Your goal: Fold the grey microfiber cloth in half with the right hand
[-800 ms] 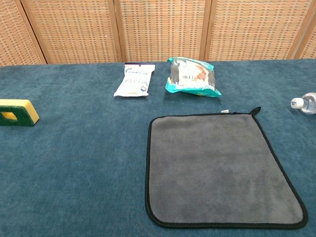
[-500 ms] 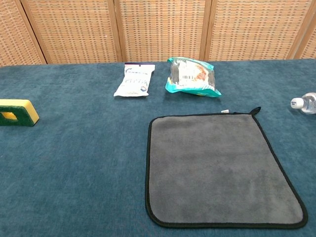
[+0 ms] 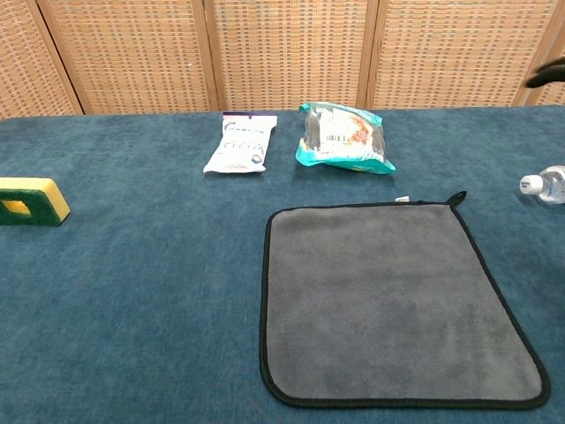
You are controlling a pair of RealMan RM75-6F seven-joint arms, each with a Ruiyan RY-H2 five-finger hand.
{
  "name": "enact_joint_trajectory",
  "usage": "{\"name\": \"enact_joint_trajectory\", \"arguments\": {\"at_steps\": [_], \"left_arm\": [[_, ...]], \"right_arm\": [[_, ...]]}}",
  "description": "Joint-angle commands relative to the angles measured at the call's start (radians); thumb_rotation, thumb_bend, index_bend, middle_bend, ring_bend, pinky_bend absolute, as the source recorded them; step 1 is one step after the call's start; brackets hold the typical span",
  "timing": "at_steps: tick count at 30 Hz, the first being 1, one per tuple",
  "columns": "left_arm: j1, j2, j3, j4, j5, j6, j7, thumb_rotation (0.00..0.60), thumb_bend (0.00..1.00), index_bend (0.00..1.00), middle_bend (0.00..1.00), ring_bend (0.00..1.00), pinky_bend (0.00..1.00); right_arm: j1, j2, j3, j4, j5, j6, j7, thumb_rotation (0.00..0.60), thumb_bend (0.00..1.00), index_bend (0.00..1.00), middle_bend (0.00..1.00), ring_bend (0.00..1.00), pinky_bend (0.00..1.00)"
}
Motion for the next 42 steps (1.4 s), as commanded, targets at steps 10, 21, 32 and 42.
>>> {"name": "enact_joint_trajectory", "arguments": {"at_steps": [10, 21, 32, 42], "left_arm": [[-0.029, -0.006, -0.028, 0.013, -0.077, -0.053, 0.009, 0.600, 0.11, 0.00, 0.00, 0.00, 0.00], [-0.046, -0.010, -0.039, 0.023, -0.117, -0.086, 0.015, 0.600, 0.11, 0.00, 0.00, 0.00, 0.00], [-0.058, -0.008, -0.044, 0.029, -0.146, -0.111, 0.021, 0.600, 0.11, 0.00, 0.00, 0.00, 0.00], [-0.072, -0.004, -0.052, 0.032, -0.173, -0.135, 0.014, 0.600, 0.11, 0.00, 0.00, 0.00, 0.00]], "right_arm": [[0.289, -0.289, 0.122, 0.141, 0.453, -0.207, -0.289, 0.600, 0.44, 0.28, 0.00, 0.00, 0.00], [0.415, -0.463, 0.117, 0.299, 0.663, -0.214, -0.453, 0.600, 0.44, 0.31, 0.00, 0.00, 0.00], [0.499, -0.530, 0.123, 0.393, 0.902, -0.231, -0.568, 0.600, 0.44, 0.31, 0.00, 0.00, 0.00], [0.541, -0.570, 0.102, 0.479, 0.969, -0.265, -0.580, 0.600, 0.47, 0.33, 0.00, 0.00, 0.00]]}}
